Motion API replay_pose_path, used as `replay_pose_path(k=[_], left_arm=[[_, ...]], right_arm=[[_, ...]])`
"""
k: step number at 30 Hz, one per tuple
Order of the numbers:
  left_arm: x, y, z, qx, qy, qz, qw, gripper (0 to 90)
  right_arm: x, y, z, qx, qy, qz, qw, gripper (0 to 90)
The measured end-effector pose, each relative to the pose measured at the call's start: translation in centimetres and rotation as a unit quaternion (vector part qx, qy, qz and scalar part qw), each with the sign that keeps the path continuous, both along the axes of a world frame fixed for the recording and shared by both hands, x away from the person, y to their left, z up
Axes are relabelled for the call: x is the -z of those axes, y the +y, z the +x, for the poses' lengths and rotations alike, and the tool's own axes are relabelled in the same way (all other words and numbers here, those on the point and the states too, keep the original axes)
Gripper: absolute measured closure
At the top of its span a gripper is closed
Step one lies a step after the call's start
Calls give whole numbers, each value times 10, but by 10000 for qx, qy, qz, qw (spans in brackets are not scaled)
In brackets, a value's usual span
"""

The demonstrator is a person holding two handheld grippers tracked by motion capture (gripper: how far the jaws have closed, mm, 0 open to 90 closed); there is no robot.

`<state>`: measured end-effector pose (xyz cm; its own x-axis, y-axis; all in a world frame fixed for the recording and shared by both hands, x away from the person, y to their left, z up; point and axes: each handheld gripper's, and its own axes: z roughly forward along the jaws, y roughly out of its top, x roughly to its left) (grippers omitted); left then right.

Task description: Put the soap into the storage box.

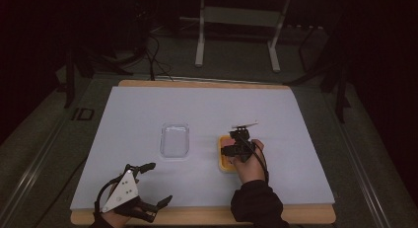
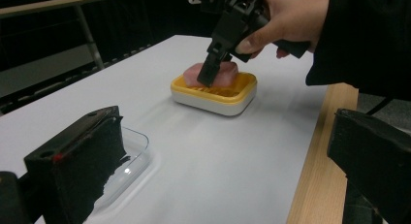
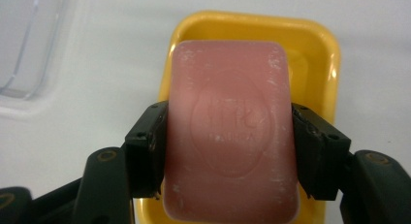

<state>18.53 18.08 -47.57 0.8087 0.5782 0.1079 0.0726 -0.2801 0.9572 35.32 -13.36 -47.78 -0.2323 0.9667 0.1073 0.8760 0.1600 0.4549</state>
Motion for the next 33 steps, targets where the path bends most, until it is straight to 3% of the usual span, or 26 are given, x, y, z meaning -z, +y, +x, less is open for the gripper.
replay_pose_path(k=[6, 15, 20, 26, 28, 31, 33], left_arm=[[0, -1, 0, -1, -7, 12, 10000, 5], [0, -1, 0, -1, -8, 24, 10000, 6], [0, -1, 0, 5, -5, 34, 10000, 6], [0, -1, 0, -2, -6, 29, 10000, 6], [0, -1, 0, 1, -2, 31, 10000, 5], [0, -1, 0, 2, 0, 29, 10000, 6], [0, -1, 0, 11, 7, 37, 10000, 5]], right_arm=[[10, -1, 1, 32, 108, -28, 9999, 376], [13, 2, 2, -33, 206, -129, 9997, 371], [6, 0, 2, -74, 148, -87, 9998, 350], [-12, 0, 2, -402, 39, -132, 9991, 273], [-18, -2, 2, -550, -33, -130, 9984, 187], [-24, -6, 2, -856, -40, -35, 9963, 126], [-33, -12, 3, -1105, -111, -59, 9938, 135]])
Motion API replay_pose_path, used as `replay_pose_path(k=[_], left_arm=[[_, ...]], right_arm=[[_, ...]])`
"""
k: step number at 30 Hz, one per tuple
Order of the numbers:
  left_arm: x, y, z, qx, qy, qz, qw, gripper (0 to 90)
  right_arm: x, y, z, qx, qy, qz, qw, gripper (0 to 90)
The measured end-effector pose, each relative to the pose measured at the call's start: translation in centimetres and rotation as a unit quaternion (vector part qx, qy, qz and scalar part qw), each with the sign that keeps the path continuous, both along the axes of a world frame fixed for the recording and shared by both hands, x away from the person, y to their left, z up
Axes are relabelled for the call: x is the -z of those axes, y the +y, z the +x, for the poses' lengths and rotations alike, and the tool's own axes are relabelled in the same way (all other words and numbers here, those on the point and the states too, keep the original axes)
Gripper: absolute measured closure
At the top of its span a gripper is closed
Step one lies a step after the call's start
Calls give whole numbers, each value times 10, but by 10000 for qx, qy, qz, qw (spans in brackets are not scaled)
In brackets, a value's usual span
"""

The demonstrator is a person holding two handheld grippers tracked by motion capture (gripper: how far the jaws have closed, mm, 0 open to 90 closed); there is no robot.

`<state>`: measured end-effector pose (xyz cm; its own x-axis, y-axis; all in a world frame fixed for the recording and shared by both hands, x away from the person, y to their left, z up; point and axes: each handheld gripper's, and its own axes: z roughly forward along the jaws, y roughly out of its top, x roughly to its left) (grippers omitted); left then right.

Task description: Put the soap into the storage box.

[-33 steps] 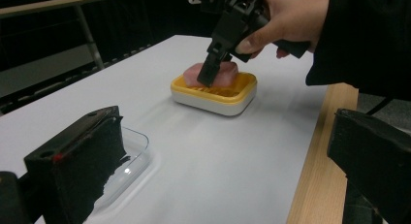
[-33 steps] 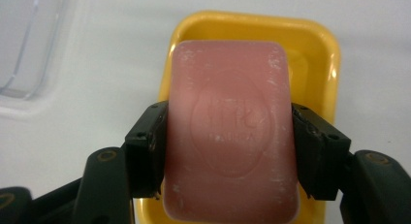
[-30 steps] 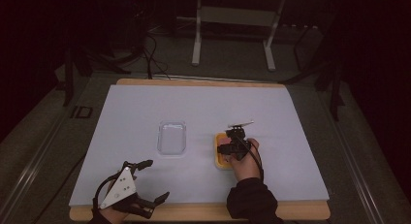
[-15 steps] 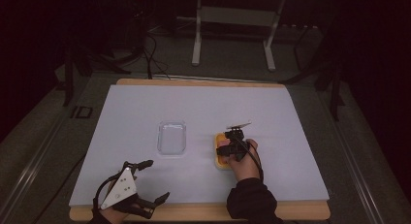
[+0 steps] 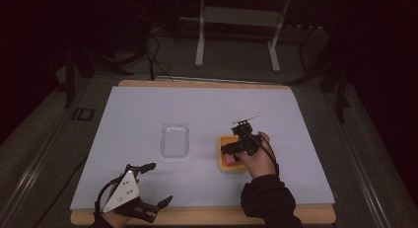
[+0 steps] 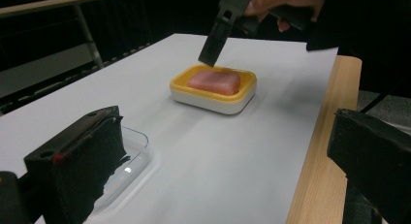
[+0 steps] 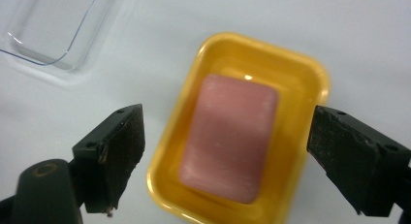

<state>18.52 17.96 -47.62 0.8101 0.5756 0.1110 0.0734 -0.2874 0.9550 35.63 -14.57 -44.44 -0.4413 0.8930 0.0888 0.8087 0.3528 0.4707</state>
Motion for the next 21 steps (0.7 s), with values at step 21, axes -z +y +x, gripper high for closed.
replay_pose_path(k=[21], left_arm=[[0, 0, 0, -10, 11, 8, 10000, 6]], right_arm=[[-28, -70, -6, -844, -774, 2, 9934, 132]])
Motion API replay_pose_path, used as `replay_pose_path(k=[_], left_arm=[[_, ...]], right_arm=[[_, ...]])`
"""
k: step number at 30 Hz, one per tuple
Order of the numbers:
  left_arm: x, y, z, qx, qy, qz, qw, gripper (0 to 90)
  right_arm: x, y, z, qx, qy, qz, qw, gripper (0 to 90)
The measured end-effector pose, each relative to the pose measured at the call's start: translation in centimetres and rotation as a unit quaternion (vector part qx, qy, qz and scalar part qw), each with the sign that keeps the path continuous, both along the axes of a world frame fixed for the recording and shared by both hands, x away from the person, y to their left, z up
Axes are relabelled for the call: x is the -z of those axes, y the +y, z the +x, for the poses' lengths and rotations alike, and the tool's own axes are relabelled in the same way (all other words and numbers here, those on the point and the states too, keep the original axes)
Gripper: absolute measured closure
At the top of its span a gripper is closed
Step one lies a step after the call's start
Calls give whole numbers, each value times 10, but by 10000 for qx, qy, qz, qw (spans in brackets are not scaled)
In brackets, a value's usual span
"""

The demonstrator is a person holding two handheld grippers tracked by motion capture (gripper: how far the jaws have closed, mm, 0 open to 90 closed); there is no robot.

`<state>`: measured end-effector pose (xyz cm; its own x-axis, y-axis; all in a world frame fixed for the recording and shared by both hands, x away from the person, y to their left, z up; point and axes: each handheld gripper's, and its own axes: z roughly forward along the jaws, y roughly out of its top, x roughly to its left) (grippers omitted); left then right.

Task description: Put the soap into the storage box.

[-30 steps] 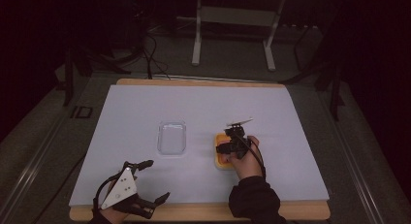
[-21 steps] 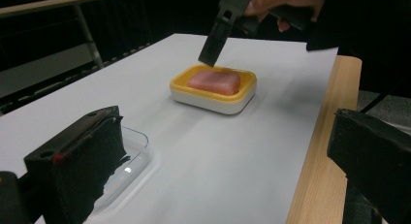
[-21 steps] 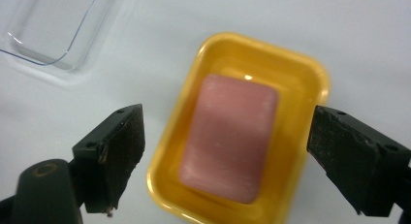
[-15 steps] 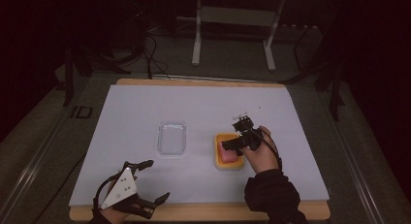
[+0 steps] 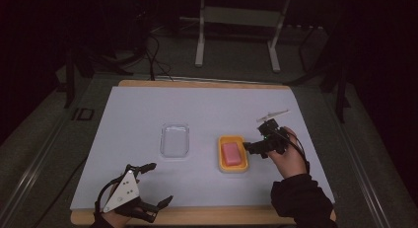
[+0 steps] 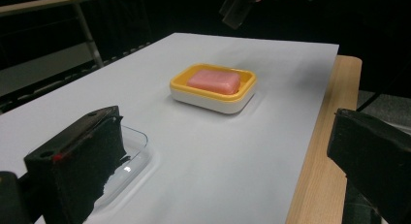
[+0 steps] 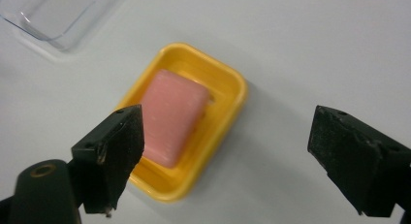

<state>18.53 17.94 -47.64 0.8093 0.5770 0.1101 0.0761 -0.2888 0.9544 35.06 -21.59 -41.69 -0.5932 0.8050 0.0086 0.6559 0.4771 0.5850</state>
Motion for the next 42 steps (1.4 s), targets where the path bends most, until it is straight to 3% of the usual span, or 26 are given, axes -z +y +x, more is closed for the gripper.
replay_pose_path(k=[8, 26, 29, 33, 42], left_arm=[[0, 0, 0, -2, 4, 30, 10000, 6], [1, -1, 1, -10, 17, 52, 10000, 5], [1, -1, 1, -9, 23, 51, 10000, 5], [1, -1, 1, -11, 27, 69, 10000, 6], [1, -1, 1, 14, 33, 55, 10000, 5]], right_arm=[[6, -25, -8, -210, -216, -86, 9995, 133], [33, -75, -25, -194, -222, -39, 9996, 133], [39, -81, -28, -155, -215, 38, 9996, 129], [47, -89, -32, -94, -223, -32, 9997, 127], [62, -113, -46, 341, -256, 194, 9989, 124]])
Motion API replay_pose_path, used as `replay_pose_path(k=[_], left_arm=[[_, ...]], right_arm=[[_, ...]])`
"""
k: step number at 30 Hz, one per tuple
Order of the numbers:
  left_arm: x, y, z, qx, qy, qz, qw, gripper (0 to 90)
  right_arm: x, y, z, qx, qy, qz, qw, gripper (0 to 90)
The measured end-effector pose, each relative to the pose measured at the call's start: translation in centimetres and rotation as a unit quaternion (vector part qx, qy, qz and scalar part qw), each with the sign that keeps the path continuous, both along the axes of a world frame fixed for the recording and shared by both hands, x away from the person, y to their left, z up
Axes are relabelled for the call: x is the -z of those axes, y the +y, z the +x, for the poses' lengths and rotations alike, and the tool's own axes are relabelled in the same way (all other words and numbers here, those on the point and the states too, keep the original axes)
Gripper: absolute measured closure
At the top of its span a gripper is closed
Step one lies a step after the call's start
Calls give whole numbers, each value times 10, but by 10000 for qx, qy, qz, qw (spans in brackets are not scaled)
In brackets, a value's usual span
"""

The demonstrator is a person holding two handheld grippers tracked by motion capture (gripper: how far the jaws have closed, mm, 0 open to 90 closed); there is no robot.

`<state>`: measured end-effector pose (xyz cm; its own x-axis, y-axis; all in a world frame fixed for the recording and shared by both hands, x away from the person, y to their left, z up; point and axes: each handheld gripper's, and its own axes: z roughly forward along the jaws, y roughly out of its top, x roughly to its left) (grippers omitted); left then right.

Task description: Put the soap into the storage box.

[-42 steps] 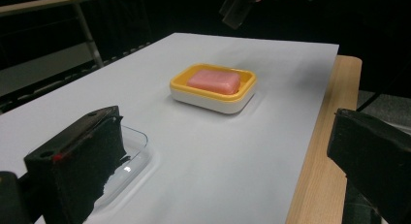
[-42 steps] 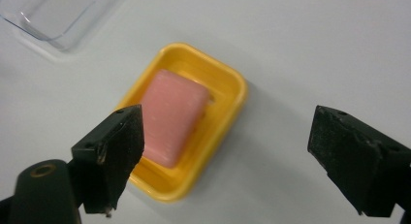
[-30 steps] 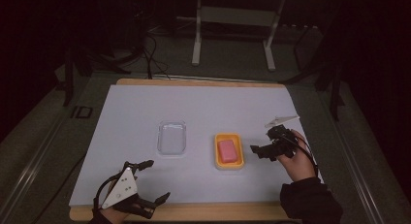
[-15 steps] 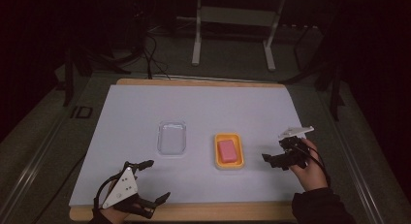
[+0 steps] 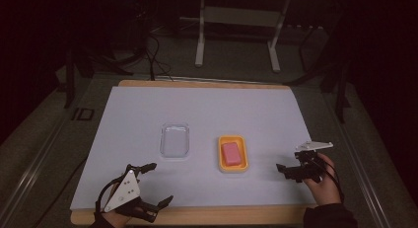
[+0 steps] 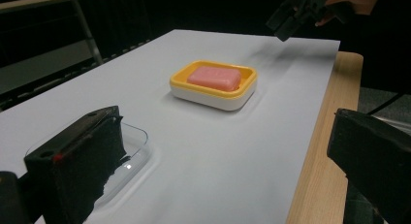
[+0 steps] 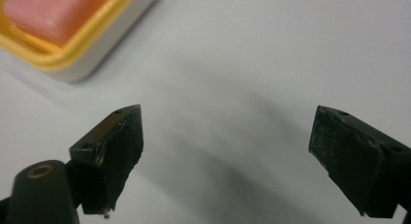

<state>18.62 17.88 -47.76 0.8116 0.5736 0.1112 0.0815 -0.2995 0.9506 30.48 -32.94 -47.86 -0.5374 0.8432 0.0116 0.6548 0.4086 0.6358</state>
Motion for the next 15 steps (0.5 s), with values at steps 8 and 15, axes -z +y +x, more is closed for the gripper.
replay_pose_path(k=[8, 15], left_arm=[[0, 0, 0, 27, -1, -13, 10000, 5], [0, 0, 0, 55, 6, 13, 10000, 6]], right_arm=[[9, -16, -8, 144, -87, 122, 9998, 124], [14, -14, -9, 182, -62, -130, 9997, 132]])
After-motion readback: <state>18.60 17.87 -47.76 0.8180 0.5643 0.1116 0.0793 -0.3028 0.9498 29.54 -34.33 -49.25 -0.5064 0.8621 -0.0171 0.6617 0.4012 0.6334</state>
